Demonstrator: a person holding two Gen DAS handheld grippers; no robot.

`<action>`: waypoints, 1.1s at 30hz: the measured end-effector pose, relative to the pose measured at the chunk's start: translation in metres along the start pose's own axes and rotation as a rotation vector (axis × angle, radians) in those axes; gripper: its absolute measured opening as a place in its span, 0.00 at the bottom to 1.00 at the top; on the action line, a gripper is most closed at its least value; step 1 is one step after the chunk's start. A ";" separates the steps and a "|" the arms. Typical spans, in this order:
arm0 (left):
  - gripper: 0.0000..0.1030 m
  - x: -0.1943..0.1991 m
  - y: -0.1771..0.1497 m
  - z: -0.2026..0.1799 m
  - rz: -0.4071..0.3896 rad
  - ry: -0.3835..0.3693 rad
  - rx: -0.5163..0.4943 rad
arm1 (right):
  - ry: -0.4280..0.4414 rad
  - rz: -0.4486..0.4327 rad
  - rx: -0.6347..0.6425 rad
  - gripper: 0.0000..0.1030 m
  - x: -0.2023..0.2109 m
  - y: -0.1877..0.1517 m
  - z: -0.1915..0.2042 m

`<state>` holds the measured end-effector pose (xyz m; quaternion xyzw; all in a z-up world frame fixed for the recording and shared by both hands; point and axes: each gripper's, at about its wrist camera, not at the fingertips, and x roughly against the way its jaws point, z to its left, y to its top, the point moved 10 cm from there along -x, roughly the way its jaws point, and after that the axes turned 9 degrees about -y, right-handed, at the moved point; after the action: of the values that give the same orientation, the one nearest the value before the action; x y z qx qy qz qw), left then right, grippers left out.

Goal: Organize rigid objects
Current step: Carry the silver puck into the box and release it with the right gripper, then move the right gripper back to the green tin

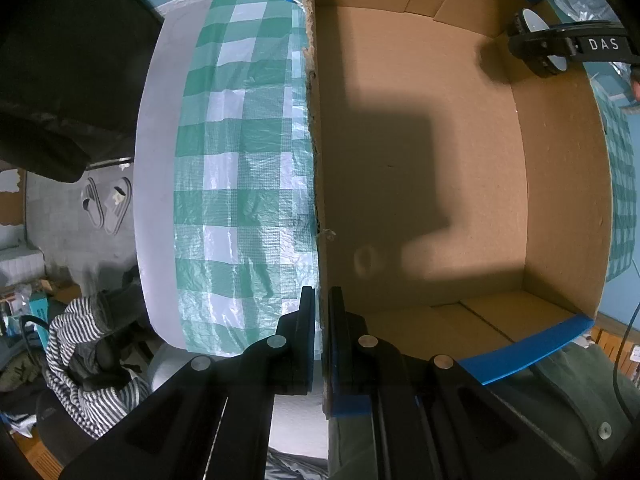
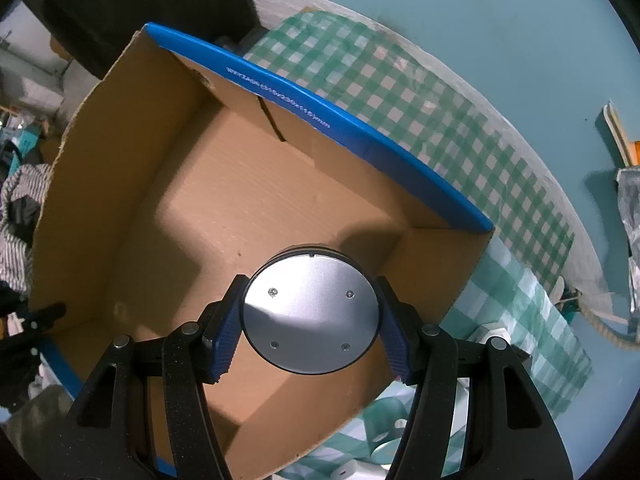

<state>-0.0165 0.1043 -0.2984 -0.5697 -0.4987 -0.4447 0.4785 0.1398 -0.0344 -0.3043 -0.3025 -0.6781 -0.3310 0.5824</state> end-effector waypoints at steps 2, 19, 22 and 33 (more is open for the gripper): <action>0.06 -0.001 0.000 0.000 0.001 0.001 0.000 | -0.003 -0.003 0.007 0.60 0.000 0.001 0.001; 0.06 -0.004 -0.002 0.002 0.003 0.007 -0.014 | 0.040 -0.070 -0.064 0.68 0.028 0.005 -0.012; 0.06 -0.004 -0.002 0.002 0.006 0.010 -0.017 | 0.044 -0.099 -0.081 0.69 0.041 0.003 -0.017; 0.06 -0.004 -0.001 0.001 0.008 0.014 -0.020 | 0.024 -0.118 -0.176 0.69 0.069 -0.023 -0.064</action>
<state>-0.0181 0.1050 -0.3023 -0.5733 -0.4884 -0.4519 0.4781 0.1493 -0.0976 -0.2320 -0.3081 -0.6560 -0.4267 0.5410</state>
